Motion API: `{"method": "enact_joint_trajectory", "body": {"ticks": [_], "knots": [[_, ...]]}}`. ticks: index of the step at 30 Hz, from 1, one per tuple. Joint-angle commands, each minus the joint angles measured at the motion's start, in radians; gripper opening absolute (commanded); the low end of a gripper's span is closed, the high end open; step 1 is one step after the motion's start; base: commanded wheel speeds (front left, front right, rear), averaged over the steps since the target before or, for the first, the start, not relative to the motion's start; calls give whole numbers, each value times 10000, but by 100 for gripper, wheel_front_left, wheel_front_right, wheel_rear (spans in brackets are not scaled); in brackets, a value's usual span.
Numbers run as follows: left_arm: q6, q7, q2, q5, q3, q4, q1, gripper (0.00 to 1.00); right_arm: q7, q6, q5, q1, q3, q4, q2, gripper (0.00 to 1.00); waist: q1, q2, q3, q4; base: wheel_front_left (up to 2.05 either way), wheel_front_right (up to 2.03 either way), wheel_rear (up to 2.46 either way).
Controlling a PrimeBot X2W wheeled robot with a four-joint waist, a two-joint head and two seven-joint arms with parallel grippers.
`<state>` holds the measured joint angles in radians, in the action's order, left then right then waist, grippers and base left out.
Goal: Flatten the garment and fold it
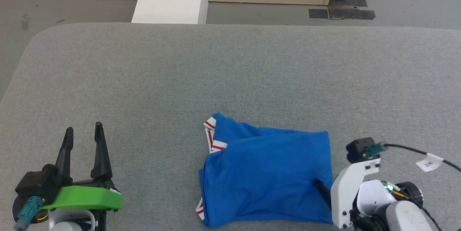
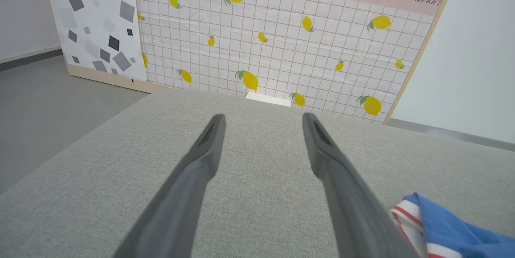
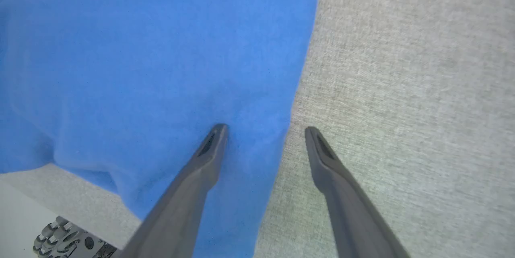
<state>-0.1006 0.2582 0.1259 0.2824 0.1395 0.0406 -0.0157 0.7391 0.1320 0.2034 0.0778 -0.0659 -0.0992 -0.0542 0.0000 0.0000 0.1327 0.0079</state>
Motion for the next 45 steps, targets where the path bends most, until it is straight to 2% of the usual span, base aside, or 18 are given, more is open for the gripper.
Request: {"method": "enact_joint_trajectory", "body": {"ticks": [1,3,4,5,9,13,22,26,28,31,37,45], "knots": [[-52,36,-34,-35,-12,-9,8,100,-25,-13,-114,-25,-76,-140,12,100,0,0,29,24,0,0,0],[-58,36,-41,-39,-7,-5,-10,100,-106,-13,-155,50,-112,-378,18,100,0,0,62,42,0,0,0],[-67,36,-59,-50,-4,11,-44,100,-225,-13,-311,237,-119,-806,22,27,0,0,83,62,0,0,0],[-69,36,-65,-52,5,13,-46,100,-300,-13,-350,308,-125,-892,-2,0,0,0,79,56,0,0,0],[-50,36,-91,-37,120,-50,-16,100,-435,-13,-213,539,-169,-1016,-216,0,0,0,94,-138,0,0,0],[12,36,-111,1,366,-321,119,100,-372,-13,23,885,-472,-818,-822,0,0,0,235,-808,0,0,0],[77,27,123,63,843,-992,256,100,-48,-13,791,2156,-1304,-632,-2949,0,0,0,1116,-3476,0,0,0],[100,-145,423,77,982,-1354,145,100,-327,-13,935,2857,-1044,-1090,-3505,0,0,0,1668,-4303,0,0,0],[85,-319,591,73,985,-1570,43,100,-583,-13,888,3189,-777,-1400,-3677,0,0,0,1990,-4504,0,0,0],[45,-725,951,78,958,-2110,-218,100,-1092,-13,641,3709,35,-2105,-3922,0,0,0,2744,-4547,0,0,0],[28,-1245,1417,142,1071,-2845,-444,100,-1851,-13,-86,4275,1749,-3134,-4147,0,0,0,3759,-4089,0,0,0],[82,-1520,1759,257,1333,-3391,-520,100,-2585,-13,-1443,4960,4069,-3624,-4075,0,0,0,4560,-3459,0,0,0]]}}
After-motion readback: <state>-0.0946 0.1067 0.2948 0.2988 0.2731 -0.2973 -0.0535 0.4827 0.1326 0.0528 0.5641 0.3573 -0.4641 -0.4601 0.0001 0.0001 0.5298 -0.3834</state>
